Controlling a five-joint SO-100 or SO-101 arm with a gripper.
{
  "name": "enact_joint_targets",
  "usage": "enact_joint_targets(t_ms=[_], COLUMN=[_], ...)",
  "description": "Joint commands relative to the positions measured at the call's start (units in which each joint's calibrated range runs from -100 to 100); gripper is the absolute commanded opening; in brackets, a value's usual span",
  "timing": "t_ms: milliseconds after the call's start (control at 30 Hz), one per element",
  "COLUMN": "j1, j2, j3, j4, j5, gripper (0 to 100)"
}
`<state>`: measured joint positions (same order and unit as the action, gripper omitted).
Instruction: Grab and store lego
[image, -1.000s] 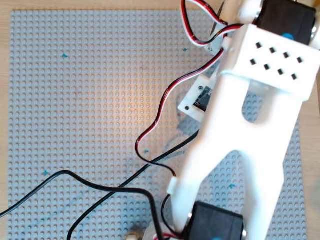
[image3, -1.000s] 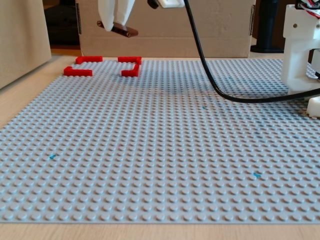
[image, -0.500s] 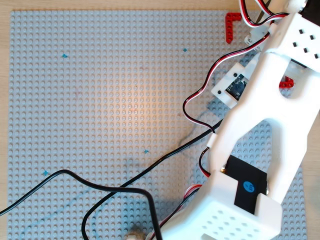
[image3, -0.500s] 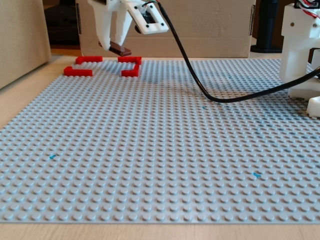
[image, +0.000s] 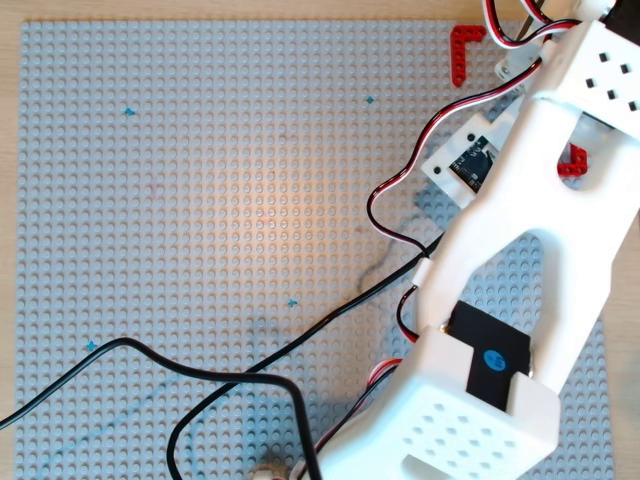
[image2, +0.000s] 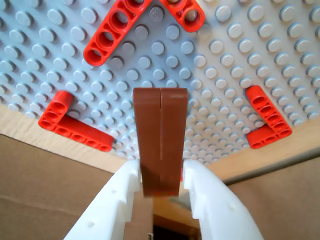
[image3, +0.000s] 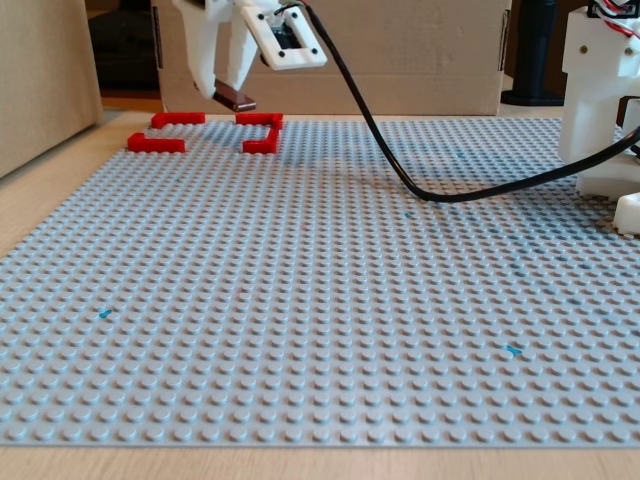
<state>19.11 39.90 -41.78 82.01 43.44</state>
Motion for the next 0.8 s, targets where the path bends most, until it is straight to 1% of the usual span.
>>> enact_joint_targets(t_ms=[0, 267, 367, 467, 567, 600, 667, 767], j1=[-0.7, -1.0, -2.3, -5.3, -8.4, -9.5, -12.4, -17.7], j2=[-0.7, -1.2, -2.4, -5.4, -10.2, -12.5, -17.3, -24.6], j3=[-2.4, -2.5, -4.5, -8.3, -8.3, -7.5, -3.8, 3.6], j4=[0.5, 3.3, 8.2, 16.6, 18.0, 18.0, 18.0, 17.9], j5=[-0.6, -0.7, -0.7, -0.7, -1.6, -1.8, -1.8, -1.8], gripper=[14, 14, 14, 12, 2, 0, 2, 2])
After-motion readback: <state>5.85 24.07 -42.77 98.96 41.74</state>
